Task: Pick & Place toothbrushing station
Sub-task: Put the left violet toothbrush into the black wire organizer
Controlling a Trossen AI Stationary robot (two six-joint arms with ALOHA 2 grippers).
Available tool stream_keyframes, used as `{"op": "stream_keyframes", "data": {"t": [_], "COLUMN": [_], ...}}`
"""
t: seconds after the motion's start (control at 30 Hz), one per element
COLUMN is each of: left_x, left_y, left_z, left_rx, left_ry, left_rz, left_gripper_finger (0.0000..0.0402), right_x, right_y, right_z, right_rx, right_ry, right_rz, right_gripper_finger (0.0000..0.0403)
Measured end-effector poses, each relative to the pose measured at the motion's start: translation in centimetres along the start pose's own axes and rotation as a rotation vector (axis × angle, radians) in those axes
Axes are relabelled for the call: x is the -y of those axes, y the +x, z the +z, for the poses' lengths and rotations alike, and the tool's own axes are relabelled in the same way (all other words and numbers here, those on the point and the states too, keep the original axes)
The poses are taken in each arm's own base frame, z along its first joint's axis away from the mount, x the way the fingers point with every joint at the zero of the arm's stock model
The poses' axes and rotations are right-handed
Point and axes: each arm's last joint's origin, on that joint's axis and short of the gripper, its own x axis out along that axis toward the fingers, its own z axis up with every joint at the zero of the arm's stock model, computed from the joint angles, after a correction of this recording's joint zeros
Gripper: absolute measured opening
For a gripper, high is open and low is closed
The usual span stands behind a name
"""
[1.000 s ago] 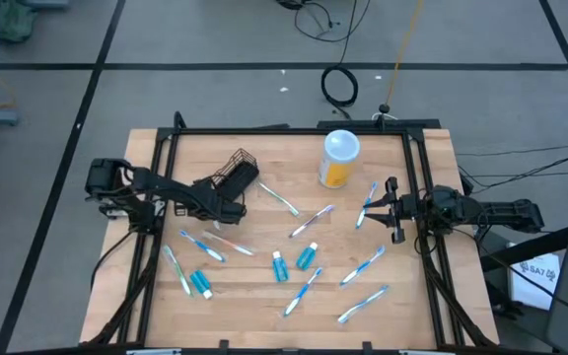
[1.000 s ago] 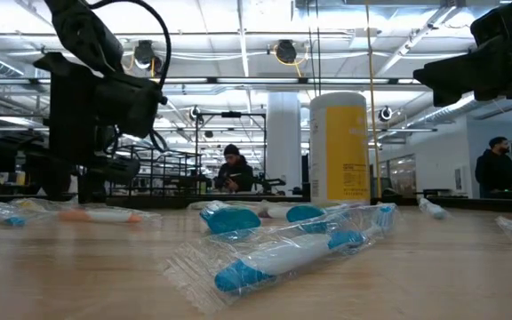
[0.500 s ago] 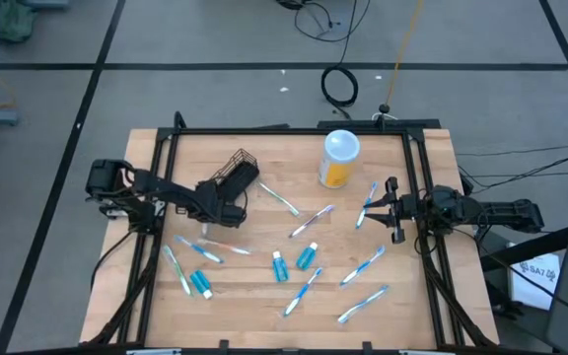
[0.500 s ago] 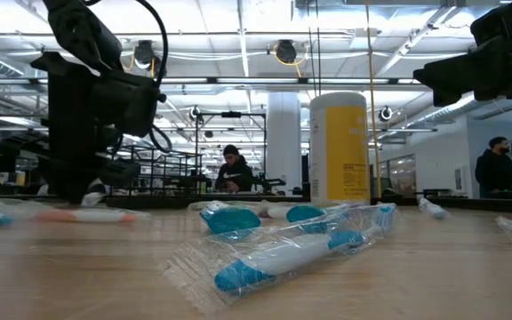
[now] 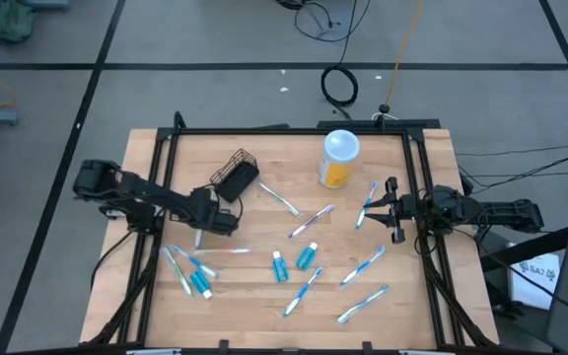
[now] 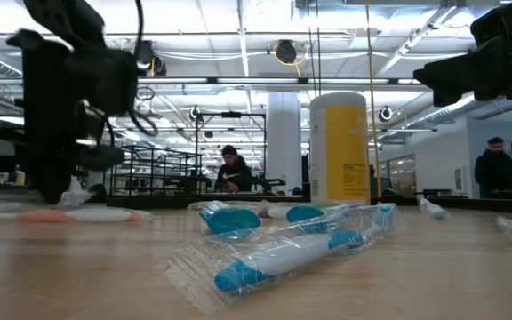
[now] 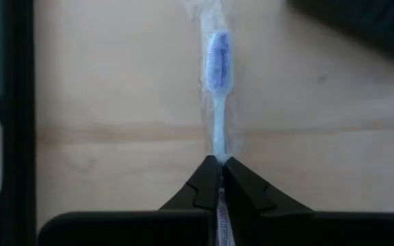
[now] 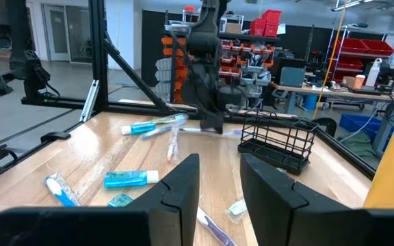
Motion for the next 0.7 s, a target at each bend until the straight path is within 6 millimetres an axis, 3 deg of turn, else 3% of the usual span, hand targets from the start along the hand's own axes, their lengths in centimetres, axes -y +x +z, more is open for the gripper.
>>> {"op": "stream_keyframes", "data": {"t": [0.37,0.7], "left_x": [-3.1,-3.2], "left_y": [-5.2,-8.6], "left_z": [-0.5,-1.4], "left_rx": [0.324,0.627], "left_ry": [-0.011,0.05], "left_rz": [-0.386,-0.708], "left_gripper_finger": [0.0004,0.0003], "right_x": [0.0,0.0], "right_y": [0.0,0.0], "right_z": [0.0,0.0], "right_rx": [0.0,0.0], "right_ry": [0.0,0.0], "right_rz": [0.0,0.0], "right_gripper_finger": [0.0098,0.0098]}}
